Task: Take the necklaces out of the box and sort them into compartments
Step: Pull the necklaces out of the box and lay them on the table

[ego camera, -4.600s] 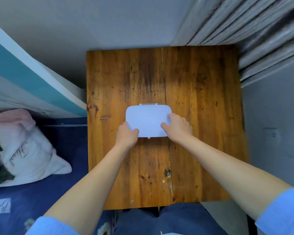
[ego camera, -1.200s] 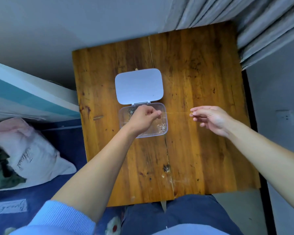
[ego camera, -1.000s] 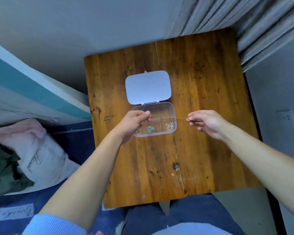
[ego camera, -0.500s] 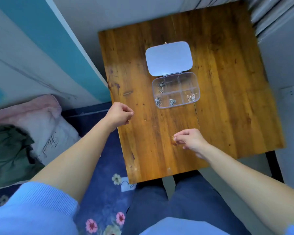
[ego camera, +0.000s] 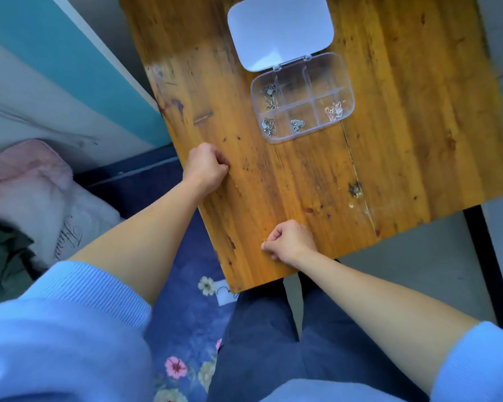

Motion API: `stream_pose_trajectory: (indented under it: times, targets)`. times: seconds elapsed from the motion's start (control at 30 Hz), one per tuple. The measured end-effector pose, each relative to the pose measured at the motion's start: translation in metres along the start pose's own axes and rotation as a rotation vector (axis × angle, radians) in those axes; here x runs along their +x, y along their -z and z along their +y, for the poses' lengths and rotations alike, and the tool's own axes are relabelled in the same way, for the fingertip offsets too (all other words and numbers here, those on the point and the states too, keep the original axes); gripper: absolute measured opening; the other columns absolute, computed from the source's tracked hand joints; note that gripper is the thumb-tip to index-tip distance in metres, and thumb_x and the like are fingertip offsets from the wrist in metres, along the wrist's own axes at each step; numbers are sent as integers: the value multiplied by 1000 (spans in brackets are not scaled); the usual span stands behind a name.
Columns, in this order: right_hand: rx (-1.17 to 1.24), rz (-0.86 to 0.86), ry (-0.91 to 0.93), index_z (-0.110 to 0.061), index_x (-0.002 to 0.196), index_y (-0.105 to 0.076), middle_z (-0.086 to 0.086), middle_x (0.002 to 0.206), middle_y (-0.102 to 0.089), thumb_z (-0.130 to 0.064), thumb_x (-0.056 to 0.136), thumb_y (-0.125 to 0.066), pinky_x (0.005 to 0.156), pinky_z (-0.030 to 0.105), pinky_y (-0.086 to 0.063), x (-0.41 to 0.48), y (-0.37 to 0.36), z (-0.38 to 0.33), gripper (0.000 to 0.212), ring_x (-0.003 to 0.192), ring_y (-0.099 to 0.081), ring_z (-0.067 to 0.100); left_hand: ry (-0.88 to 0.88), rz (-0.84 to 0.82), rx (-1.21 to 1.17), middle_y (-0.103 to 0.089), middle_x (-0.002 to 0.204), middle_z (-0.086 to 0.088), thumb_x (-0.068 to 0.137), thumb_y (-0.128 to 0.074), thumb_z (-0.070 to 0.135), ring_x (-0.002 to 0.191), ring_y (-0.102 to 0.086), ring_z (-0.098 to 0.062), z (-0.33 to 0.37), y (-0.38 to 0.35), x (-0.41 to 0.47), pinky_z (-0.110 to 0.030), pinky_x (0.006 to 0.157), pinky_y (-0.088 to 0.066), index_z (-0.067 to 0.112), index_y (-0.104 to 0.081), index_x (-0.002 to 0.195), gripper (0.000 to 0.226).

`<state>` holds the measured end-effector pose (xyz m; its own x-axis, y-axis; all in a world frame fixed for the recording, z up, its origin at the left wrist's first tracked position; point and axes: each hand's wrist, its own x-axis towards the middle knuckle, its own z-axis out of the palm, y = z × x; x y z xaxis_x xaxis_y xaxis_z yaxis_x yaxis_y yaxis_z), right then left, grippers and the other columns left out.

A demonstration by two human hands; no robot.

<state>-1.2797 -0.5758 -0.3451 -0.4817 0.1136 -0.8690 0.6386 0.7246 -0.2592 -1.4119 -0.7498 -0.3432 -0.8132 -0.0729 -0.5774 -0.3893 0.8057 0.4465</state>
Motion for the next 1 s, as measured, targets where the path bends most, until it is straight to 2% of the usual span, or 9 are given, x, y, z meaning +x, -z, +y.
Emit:
stream_pose_trajectory:
  times: [0.27,0.4,0.47,0.53,0.67,0.77,0.87,0.93,1.0]
  targets:
    - [-232,28,52,-22,74,-67,-5,79,-70,-48,77,-75,73,31,-52,0,3,-4,27,79,-65,18,-38,41,114,-66,93,-2,86,-69,20,87,-62,-21,1,-2,5,-41,74,-56,22,-66,84,5]
    - [-261,5,54,-24,76,-66,-5,82,-70,-55,75,-74,72,32,-51,-3,14,-7,32,82,-65,18,-39,101,147,-64,103,-4,85,-70,27,94,-61,-23,2,7,2,-43,79,-54,19,-63,101,19]
    - [-210,13,66,-25,73,-68,-8,78,-70,-54,75,-74,74,33,-53,-4,32,-10,30,81,-66,16,-12,120,123,-61,110,-5,86,-69,28,99,-60,-25,5,15,1,-44,83,-54,17,-61,112,29]
    - [-154,69,98,-25,68,-68,-10,73,-70,-50,77,-75,76,35,-55,-3,60,-16,27,79,-67,16,23,125,56,-63,110,-6,88,-67,30,97,-61,-25,9,23,1,-44,83,-55,17,-61,114,29]
    - [-91,244,191,-23,68,-68,-9,69,-67,-36,79,-75,65,27,-47,12,131,-37,18,80,-66,19,53,117,-125,-66,99,-4,90,-64,33,89,-63,-21,22,37,3,-41,80,-57,15,-66,104,23]
    - [-114,368,240,-25,69,-67,-4,77,-71,-31,78,-73,69,28,-47,28,175,-56,12,87,-66,22,95,112,-258,-69,96,-6,90,-65,34,88,-66,-23,36,37,11,-41,80,-58,14,-68,98,22]
    - [-224,385,308,-28,73,-67,-1,92,-74,-29,79,-73,72,29,-46,49,198,-76,9,93,-65,23,145,78,-420,-70,84,-9,91,-63,34,75,-68,-24,54,32,21,-37,73,-59,14,-65,84,21]
    - [-320,368,342,-29,76,-67,0,96,-73,-29,79,-73,72,29,-46,64,202,-89,6,95,-65,25,185,44,-528,-70,77,-11,92,-61,33,62,-65,-22,67,27,28,-32,64,-56,13,-60,77,25]
    - [-451,339,369,-26,78,-68,2,95,-73,-31,78,-73,70,28,-43,78,201,-100,7,95,-64,28,212,18,-572,-70,73,-12,92,-61,34,59,-65,-24,78,19,34,-30,61,-53,13,-59,73,28]
